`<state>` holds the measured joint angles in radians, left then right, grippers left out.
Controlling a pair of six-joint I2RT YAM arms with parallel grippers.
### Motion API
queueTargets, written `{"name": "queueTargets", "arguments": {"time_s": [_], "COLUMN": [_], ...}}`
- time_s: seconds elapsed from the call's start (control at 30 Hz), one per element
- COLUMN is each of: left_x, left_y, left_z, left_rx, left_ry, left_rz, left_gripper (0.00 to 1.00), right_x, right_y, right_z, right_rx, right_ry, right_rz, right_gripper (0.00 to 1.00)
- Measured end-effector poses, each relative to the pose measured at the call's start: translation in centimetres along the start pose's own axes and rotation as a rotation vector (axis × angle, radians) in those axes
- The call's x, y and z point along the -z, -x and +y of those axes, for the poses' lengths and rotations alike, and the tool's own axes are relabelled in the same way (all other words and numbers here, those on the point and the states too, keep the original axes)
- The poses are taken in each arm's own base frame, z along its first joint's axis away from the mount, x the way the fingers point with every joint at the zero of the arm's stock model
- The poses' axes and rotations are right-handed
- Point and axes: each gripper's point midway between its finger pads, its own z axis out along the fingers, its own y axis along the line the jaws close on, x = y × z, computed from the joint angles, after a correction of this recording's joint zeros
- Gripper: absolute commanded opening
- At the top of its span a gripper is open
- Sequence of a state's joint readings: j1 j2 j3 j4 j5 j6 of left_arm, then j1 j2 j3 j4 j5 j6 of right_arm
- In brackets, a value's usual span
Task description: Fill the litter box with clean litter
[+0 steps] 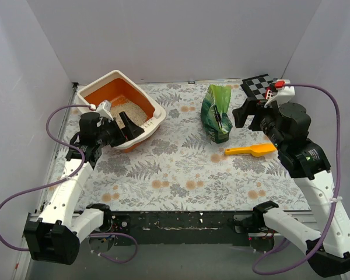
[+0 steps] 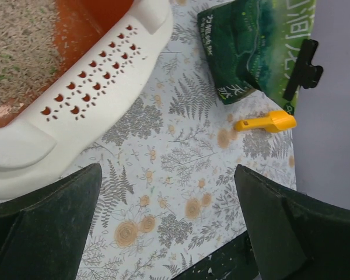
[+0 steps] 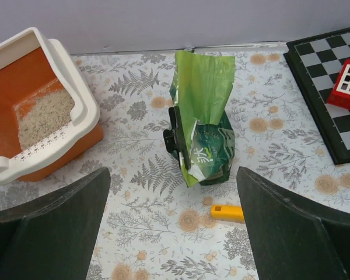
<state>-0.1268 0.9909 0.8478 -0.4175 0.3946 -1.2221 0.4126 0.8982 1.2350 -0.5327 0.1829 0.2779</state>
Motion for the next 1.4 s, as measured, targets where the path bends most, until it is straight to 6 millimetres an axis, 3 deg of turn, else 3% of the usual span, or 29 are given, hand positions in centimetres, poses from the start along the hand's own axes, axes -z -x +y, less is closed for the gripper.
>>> {"name": "queueTargets", "arguments": {"time_s": [0.13, 0.37, 0.5, 0.67, 1.0, 1.4], "left_x": [0.1, -0.9, -2.2, -3.8, -6.7, -6.1], "left_y": [1.0, 2.7, 2.9, 2.7, 1.9, 2.2], "left_z": [-2.3, -4.6, -5.0, -4.1, 0.4, 1.3], "left_rx": [-0.047, -0.136, -0.182, -0.227, -0.279, -0.287], "left_ry": [-0.068, -0.082, -0.045, 0.043, 0.284, 0.323], "left_rz": [0.008, 0.024, 0.031, 0.035, 0.055, -0.006], "left_gripper": [0.98, 0.98, 0.98, 0.98, 0.98, 0.98], "right_x": [0.3, -2.2, -3.3, -4.9, -8.6, -11.7], "right_y": [0.8, -2.7, -3.6, -4.5, -9.8, -9.5], "right_z": [-0.1, 0.2, 0.3, 0.8, 3.4, 2.0], "right_rx": [0.050, 0.140, 0.160, 0.176, 0.269, 0.304], "right_ry": [-0.004, 0.036, 0.043, 0.052, 0.039, -0.136], "right_rz": [-0.013, 0.150, 0.191, 0.237, 0.407, 0.406], "right_gripper": [0.96, 0.92, 0.92, 0.92, 0.89, 0.82]}}
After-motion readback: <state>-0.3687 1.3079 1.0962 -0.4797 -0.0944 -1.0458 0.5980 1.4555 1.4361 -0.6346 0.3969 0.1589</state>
